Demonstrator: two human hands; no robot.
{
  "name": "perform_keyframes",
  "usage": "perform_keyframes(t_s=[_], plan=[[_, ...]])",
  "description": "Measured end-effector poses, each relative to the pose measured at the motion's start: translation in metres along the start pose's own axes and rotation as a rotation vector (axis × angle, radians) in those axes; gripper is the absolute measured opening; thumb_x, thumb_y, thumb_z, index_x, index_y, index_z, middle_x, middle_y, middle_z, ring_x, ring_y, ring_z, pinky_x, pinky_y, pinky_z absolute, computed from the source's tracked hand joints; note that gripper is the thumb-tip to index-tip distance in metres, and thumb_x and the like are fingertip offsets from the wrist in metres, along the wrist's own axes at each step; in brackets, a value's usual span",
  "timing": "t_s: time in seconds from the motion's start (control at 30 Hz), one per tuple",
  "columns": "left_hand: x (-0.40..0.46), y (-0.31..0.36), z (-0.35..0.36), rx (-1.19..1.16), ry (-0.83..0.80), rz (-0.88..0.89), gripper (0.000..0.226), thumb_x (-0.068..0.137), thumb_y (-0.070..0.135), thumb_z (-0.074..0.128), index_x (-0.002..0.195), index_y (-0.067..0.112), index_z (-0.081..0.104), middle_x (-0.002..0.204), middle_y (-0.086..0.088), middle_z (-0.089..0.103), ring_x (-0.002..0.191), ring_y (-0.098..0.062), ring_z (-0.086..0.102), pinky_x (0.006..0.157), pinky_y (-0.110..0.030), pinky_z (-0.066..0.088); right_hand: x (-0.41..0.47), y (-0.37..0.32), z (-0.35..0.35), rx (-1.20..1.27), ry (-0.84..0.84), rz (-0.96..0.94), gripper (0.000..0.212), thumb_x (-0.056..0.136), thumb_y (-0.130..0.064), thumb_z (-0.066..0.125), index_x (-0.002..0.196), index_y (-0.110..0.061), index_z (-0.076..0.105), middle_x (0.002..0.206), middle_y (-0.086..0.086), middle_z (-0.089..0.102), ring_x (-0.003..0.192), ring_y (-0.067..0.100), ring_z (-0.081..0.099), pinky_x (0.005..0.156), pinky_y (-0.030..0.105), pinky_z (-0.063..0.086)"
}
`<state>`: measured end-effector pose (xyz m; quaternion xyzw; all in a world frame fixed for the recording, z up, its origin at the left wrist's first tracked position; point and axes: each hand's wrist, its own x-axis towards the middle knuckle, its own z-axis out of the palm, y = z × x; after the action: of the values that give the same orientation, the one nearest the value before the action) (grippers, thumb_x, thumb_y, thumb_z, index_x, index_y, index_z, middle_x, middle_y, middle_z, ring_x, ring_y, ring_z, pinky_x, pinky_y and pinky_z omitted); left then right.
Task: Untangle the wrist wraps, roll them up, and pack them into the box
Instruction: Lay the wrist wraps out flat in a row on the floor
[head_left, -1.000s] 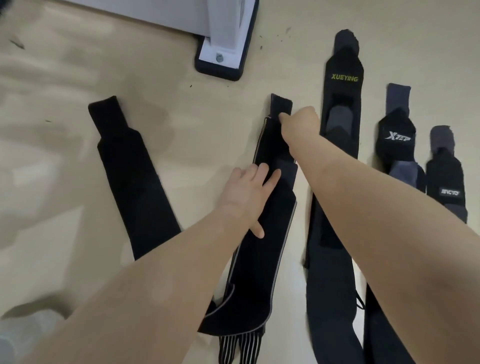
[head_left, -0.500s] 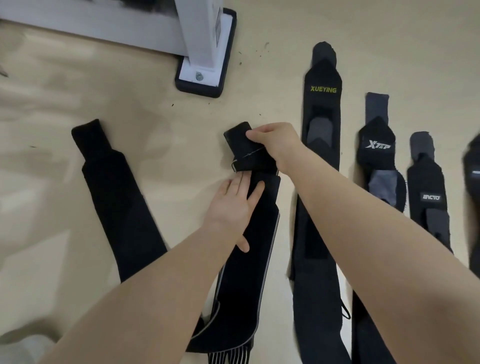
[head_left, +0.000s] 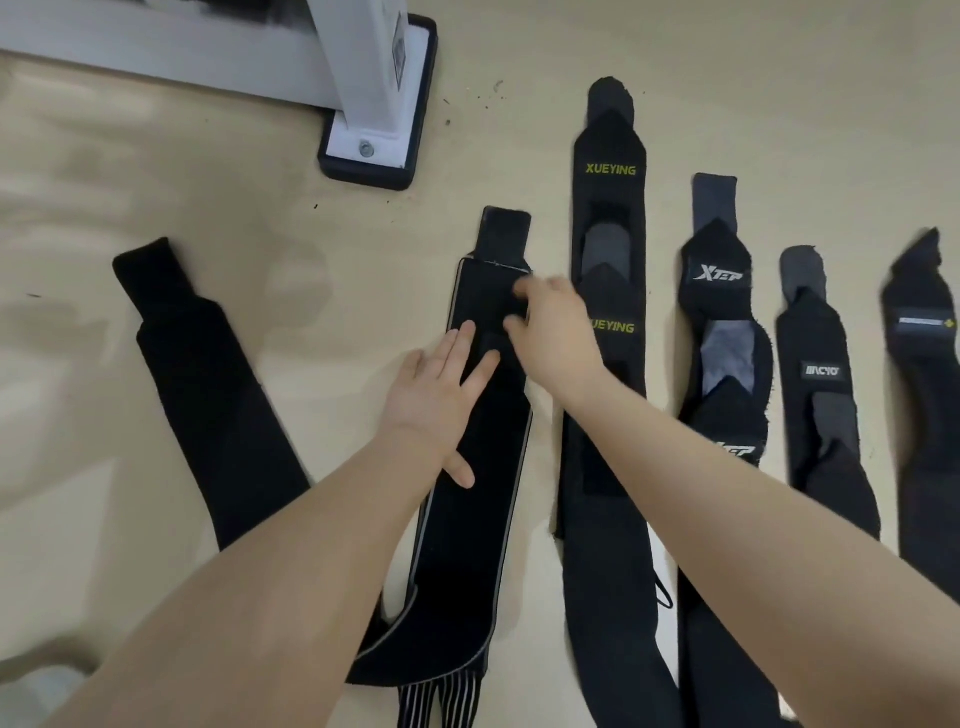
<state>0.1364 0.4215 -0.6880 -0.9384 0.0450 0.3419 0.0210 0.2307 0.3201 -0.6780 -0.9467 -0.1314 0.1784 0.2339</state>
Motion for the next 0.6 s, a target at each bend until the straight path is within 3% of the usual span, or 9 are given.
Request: perform_keyframes(t_s=[0.1, 0.27, 0.37, 0.47, 0.53, 0.6], plan=[[0.001, 0.004, 0.002, 0.048, 0.015, -0.031, 0.140, 0.059, 0.066, 0.074, 0.146, 0.017, -0.024, 0.151, -0.017, -0.031, 0.144, -0.029, -0.018, 0.119, -0.044, 0.001, -0.022, 0.018, 0.013, -0.108, -0.150, 0.015, 0.045, 0.092, -0.019, 0.057, 0.134, -0.009, 0.043, 0.125, 0.011, 0.053, 0.114, 0.027, 0.052, 0.093, 0.036, 0.046], [-0.004, 0.001, 0.005, -0.042, 0.040, -0.070, 0.149, 0.055, 0.064, 0.078, 0.144, 0.008, -0.027, 0.155, -0.013, -0.026, 0.146, -0.023, -0.014, 0.118, -0.036, -0.001, -0.031, 0.017, 0.016, 0.006, -0.059, -0.008, 0.021, 0.093, -0.017, 0.057, 0.112, -0.009, 0.058, 0.107, 0.008, 0.055, 0.100, 0.022, 0.052, 0.083, 0.032, 0.047], [-0.007, -0.003, 0.005, -0.107, 0.058, -0.069, 0.151, 0.052, 0.066, 0.078, 0.144, 0.006, -0.025, 0.156, -0.009, -0.025, 0.146, -0.020, -0.014, 0.118, -0.034, -0.001, -0.051, 0.013, 0.005, 0.436, -0.090, 0.151, 0.018, 0.095, -0.019, 0.052, 0.110, -0.010, 0.055, 0.097, 0.002, 0.059, 0.089, 0.016, 0.056, 0.077, 0.029, 0.047], [-0.009, -0.004, 0.005, -0.089, 0.062, -0.074, 0.149, 0.053, 0.070, 0.074, 0.145, 0.007, -0.024, 0.155, -0.009, -0.027, 0.145, -0.021, -0.016, 0.118, -0.036, -0.003, -0.075, 0.014, -0.005, 0.783, -0.194, 0.311, 0.017, 0.097, -0.020, 0.047, 0.109, -0.010, 0.054, 0.098, 0.009, 0.063, 0.079, 0.022, 0.061, 0.065, 0.033, 0.052], [-0.015, -0.003, 0.004, -0.117, 0.094, -0.098, 0.148, 0.055, 0.068, 0.075, 0.145, 0.008, -0.026, 0.154, -0.010, -0.028, 0.145, -0.022, -0.018, 0.117, -0.037, -0.006, -0.091, 0.014, -0.012, 0.923, -0.261, 0.362, 0.013, 0.097, -0.016, 0.044, 0.103, -0.010, 0.055, 0.093, 0.012, 0.060, 0.059, 0.019, 0.054, 0.047, 0.026, 0.043], [-0.027, 0.000, 0.006, -0.222, 0.189, -0.069, 0.142, 0.061, 0.057, 0.079, 0.145, 0.010, -0.026, 0.154, -0.009, -0.029, 0.145, -0.022, -0.015, 0.117, -0.036, -0.006, -0.103, 0.012, -0.016, 1.106, -0.307, 0.381, 0.017, 0.095, -0.011, 0.041, 0.098, -0.011, 0.057, 0.097, 0.014, 0.058, 0.054, 0.015, 0.048, 0.043, 0.022, 0.038]])
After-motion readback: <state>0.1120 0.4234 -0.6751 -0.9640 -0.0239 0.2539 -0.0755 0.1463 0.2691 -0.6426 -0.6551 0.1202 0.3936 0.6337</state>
